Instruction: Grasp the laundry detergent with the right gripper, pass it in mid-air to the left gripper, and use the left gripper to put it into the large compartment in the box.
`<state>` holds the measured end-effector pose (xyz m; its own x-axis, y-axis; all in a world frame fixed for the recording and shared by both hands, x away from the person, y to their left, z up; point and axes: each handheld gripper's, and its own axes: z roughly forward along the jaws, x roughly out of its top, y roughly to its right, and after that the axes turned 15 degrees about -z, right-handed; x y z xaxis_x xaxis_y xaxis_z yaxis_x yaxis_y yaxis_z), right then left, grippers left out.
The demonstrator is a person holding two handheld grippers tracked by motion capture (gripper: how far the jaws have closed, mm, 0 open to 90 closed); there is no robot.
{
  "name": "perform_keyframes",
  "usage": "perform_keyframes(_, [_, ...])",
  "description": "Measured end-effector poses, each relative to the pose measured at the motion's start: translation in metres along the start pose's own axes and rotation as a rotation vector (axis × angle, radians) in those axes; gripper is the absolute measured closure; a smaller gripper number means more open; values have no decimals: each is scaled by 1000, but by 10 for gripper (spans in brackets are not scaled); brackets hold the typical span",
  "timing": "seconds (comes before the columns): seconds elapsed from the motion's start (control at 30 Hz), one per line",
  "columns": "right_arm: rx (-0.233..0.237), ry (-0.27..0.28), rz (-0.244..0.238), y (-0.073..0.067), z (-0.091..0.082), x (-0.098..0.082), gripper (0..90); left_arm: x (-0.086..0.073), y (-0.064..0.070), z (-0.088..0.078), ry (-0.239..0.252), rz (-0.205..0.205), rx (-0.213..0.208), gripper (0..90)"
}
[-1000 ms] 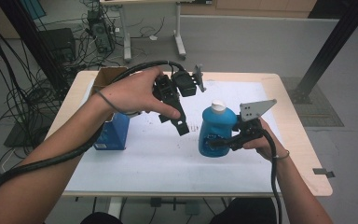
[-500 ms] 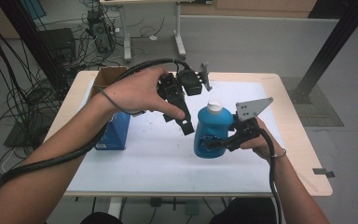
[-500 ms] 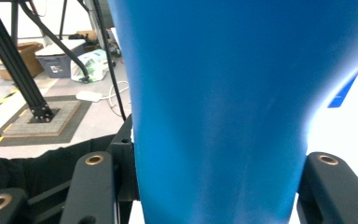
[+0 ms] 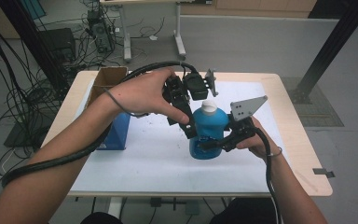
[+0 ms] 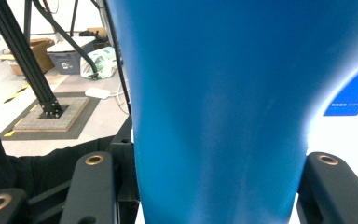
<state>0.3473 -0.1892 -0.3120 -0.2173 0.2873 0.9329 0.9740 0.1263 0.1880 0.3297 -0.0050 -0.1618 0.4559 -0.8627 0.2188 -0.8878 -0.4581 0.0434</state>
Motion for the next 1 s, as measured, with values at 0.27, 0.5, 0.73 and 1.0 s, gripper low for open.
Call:
perform_keyframes(0.27, [16, 3, -3, 2, 7, 1, 436, 4, 3, 2, 8, 18, -5, 111])
perform_keyframes(0.5, [30, 10, -9, 4, 13, 3, 435, 6, 6, 6, 10, 32, -11, 111])
perform_keyframes(0.73, [35, 11, -6, 5, 17, 3, 436, 8, 5, 9, 10, 33, -12, 111])
perform_keyframes(1.0, [41, 13, -4, 6, 19, 2, 436, 9, 6, 11, 6, 35, -17, 111])
